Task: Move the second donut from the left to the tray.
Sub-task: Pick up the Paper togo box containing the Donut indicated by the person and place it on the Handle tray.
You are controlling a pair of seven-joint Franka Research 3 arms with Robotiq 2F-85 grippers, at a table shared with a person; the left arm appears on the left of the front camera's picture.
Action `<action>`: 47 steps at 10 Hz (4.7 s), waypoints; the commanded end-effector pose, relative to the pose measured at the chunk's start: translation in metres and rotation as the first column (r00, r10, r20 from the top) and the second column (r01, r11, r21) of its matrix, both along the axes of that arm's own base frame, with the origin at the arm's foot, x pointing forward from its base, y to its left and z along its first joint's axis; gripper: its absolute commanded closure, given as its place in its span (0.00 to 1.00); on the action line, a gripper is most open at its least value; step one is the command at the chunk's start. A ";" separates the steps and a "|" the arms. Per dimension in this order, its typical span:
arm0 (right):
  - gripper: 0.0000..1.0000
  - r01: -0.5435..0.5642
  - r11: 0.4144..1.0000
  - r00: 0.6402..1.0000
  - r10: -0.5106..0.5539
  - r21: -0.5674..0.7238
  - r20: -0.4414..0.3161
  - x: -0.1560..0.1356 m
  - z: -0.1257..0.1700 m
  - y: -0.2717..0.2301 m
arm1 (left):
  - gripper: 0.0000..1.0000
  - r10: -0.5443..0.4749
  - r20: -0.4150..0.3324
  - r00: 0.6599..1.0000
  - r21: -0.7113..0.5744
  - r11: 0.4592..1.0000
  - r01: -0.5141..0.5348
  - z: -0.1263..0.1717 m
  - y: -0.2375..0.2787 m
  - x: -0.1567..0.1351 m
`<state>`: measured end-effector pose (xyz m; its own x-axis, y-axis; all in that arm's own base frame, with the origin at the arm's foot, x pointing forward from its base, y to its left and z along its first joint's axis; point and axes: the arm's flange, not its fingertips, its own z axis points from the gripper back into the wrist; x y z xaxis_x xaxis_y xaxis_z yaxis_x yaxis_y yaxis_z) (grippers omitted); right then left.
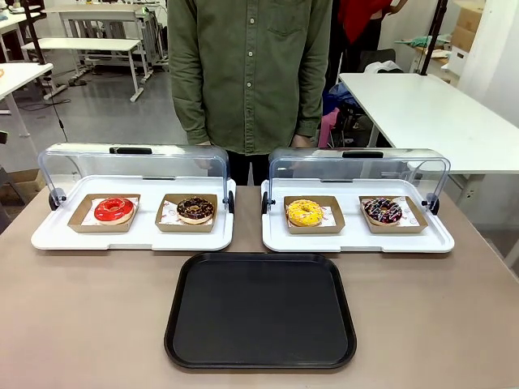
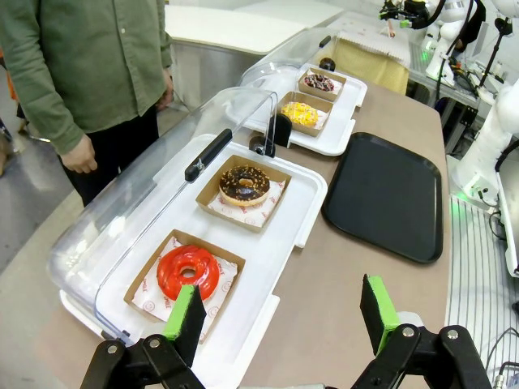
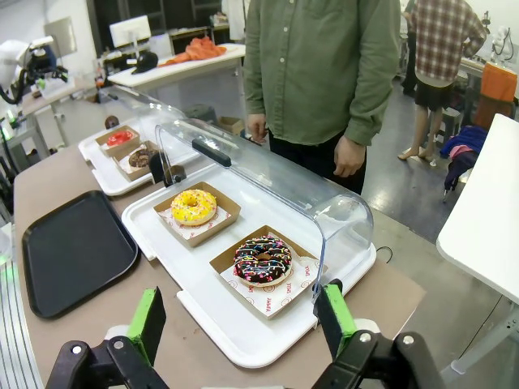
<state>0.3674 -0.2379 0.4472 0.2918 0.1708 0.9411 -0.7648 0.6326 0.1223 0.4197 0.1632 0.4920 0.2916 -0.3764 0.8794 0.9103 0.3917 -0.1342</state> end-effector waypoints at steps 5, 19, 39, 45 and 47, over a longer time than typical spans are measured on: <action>0.00 -0.004 1.000 1.000 0.004 0.004 0.019 0.001 0.001 0.000 | 0.00 -0.008 0.000 1.000 -0.007 1.000 0.008 0.001 0.000 0.000; 0.00 -0.004 1.000 1.000 0.004 0.004 0.019 0.001 0.001 0.000 | 0.00 -0.008 0.000 1.000 -0.007 1.000 0.008 0.001 0.000 0.000; 0.00 -0.004 1.000 1.000 0.004 0.004 0.019 0.001 0.001 0.000 | 0.00 -0.008 0.000 1.000 -0.007 1.000 0.008 0.001 0.000 0.000; 0.00 -0.004 1.000 1.000 0.004 0.004 0.019 0.001 0.001 0.000 | 0.00 -0.008 0.000 1.000 -0.007 1.000 0.008 0.001 0.000 0.000; 0.00 -0.004 1.000 1.000 0.004 0.004 0.019 0.001 0.001 0.000 | 0.00 -0.008 0.000 1.000 -0.007 1.000 0.008 0.001 0.000 0.000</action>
